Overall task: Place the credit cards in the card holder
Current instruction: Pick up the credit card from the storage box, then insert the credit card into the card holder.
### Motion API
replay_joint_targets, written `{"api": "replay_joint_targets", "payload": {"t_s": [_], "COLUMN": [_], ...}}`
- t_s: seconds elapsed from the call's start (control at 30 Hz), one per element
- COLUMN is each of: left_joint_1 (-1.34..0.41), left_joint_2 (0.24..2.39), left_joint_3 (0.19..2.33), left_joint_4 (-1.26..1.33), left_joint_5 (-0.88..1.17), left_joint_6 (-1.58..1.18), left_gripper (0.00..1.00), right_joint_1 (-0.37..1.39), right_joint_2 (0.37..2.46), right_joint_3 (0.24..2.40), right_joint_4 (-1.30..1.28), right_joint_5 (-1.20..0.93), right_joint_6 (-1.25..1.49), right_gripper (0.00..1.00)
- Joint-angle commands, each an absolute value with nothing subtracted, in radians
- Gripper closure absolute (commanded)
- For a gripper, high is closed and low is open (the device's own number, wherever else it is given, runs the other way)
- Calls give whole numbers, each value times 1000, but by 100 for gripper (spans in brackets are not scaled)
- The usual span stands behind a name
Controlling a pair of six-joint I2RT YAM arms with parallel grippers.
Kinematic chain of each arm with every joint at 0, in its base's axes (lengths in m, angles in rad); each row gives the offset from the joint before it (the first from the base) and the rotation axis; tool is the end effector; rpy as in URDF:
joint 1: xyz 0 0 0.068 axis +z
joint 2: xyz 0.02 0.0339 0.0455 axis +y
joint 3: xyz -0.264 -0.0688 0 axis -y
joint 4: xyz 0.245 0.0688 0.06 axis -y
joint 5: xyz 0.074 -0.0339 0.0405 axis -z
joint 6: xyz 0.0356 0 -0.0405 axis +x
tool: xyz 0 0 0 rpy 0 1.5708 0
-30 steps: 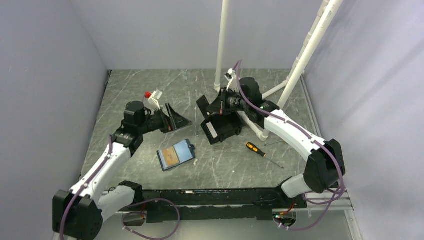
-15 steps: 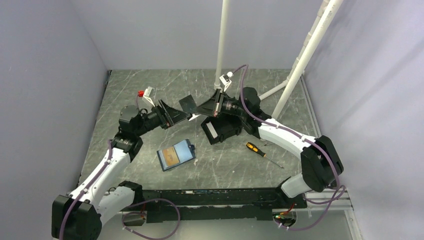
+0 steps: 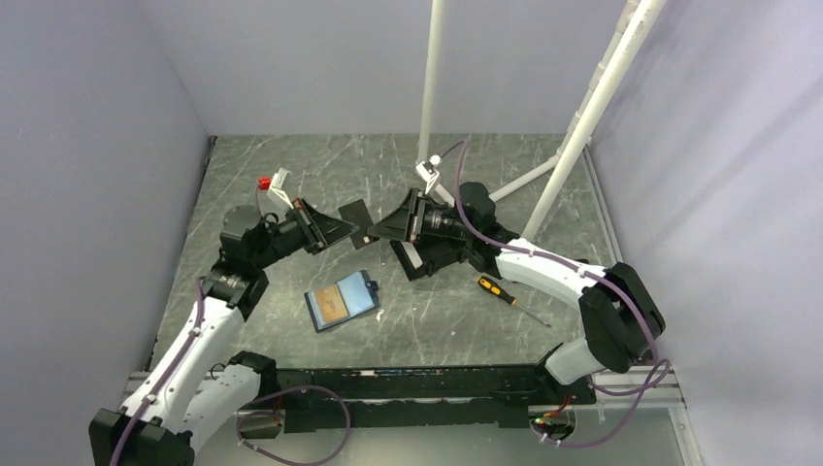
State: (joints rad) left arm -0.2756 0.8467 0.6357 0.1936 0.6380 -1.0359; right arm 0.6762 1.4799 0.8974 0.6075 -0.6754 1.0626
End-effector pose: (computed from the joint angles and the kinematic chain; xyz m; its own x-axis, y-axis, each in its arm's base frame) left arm 0.1865 -0.0748 0.3168 -0.6896 -0.5232 -0.5008 0.3891 0.3155 -0.8655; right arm 0.2477 0.2273 0.2943 -0.8431 0.1977 -0.5001 -0.4919 0.0922 0.8657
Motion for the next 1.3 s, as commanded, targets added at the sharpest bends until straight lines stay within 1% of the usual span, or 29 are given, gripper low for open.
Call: {"api": "replay_joint_targets", "payload": {"t_s": [0.0, 0.03, 0.1, 0.13, 0.2, 0.27, 0.33, 0.4, 0.5, 0.6, 0.77, 1.03, 1.17, 1.27], "left_joint_1": [-269, -264, -249, -246, -247, -247, -247, -247, -248, -248, -255, -281, -281, -281], "left_joint_2": [849, 887, 990, 1043, 1125, 1152, 1169, 1196, 1240, 1276, 1295, 1228, 1217, 1227], "left_joint_3": [856, 906, 988, 1013, 1018, 977, 939, 926, 893, 834, 745, 642, 641, 634], "left_joint_4": [-505, -687, -951, -1026, -1077, -1033, -978, -959, -914, -829, -721, -599, -621, -594], "left_joint_5": [475, 394, 298, 281, 301, 338, 351, 328, 343, 403, 455, 457, 390, 394], "left_joint_6": [-828, -806, -753, -737, -715, -718, -722, -714, -683, -660, -678, -713, -722, -722], "left_gripper": [100, 100, 100, 100, 100, 100, 100, 100, 100, 100, 100, 100, 100, 100], "right_joint_1": [691, 700, 726, 744, 783, 823, 853, 871, 876, 874, 865, 840, 829, 827], "right_joint_2": [1486, 1496, 1541, 1574, 1677, 1770, 1837, 1887, 1933, 1951, 1979, 2000, 1999, 2000], "right_joint_3": [948, 957, 992, 1014, 1070, 1126, 1155, 1176, 1175, 1168, 1140, 1109, 1098, 1094], "right_joint_4": [309, 250, 149, 109, 63, 62, 86, 94, 113, 83, 58, 88, 96, 104], "right_joint_5": [-588, -569, -554, -556, -598, -662, -686, -695, -692, -631, -549, -564, -569, -572], "right_joint_6": [798, 742, 630, 601, 566, 561, 570, 571, 580, 551, 528, 538, 537, 537], "right_gripper": [50, 45, 43, 43, 49, 60, 67, 73, 78, 83, 86, 87, 87, 88]}}
